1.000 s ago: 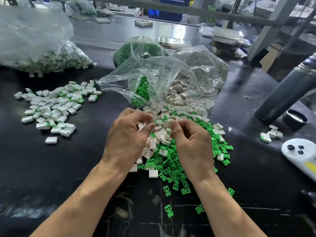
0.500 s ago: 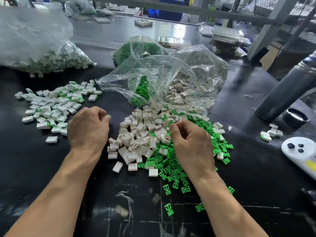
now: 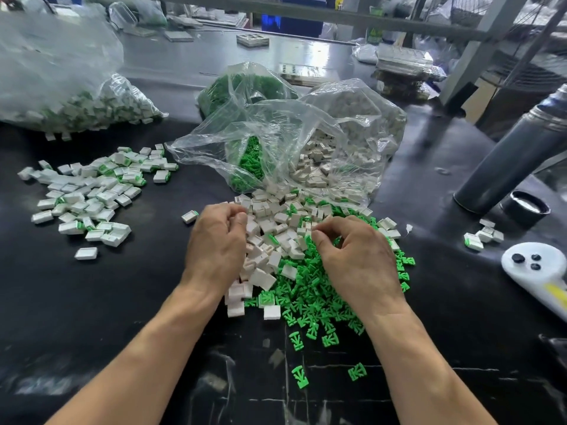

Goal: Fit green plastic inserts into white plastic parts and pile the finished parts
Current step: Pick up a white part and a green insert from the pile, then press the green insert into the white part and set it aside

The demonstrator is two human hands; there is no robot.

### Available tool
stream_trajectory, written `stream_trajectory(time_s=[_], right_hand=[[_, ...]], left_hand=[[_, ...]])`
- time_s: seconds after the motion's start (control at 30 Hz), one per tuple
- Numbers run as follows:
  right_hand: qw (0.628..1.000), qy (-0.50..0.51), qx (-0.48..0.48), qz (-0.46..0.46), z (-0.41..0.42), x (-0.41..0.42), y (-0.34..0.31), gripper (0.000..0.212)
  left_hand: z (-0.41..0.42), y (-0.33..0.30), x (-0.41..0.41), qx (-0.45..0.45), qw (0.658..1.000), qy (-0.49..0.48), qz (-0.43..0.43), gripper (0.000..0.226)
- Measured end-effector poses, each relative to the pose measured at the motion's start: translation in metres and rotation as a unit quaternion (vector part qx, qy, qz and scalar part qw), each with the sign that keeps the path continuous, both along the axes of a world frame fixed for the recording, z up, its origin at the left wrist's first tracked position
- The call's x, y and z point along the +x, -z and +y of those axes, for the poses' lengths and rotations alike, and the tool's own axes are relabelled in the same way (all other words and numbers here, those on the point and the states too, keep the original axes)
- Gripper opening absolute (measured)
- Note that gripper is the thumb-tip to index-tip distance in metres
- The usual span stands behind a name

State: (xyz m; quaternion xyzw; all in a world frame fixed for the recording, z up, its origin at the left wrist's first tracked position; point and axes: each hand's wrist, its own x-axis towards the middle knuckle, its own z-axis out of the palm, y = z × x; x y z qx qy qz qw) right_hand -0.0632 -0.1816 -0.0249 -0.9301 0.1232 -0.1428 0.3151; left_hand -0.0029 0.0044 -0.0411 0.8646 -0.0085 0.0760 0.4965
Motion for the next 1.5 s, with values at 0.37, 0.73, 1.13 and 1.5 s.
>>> stream_trajectory(time_s=[0.37, 0.73, 1.13, 1.5], right_hand=[[0.997, -0.041, -0.055, 0.045, -0.007, 0.006, 0.003, 0.024], [0.998, -0.029, -0.042, -0.031, 0.000, 0.007, 0.002, 0.009], [0.956, -0.036, 0.271, -0.109, 0.009, 0.003, 0.003, 0.011], [0.804, -0.109, 0.573, -0.117, 0.014, 0.003, -0.004, 0.020]], left_hand=[[-0.005, 0.003, 0.003, 0.083, 0.995, 0.029, 0.054, 0.045], [0.005, -0.004, -0.002, 0.045, 0.999, 0.023, 0.011, 0.023], [-0.001, -0.003, -0.006, 0.131, 0.989, 0.037, -0.065, 0.016], [-0.014, -0.026, -0.020, -0.329, 0.928, 0.174, 0.022, 0.019]])
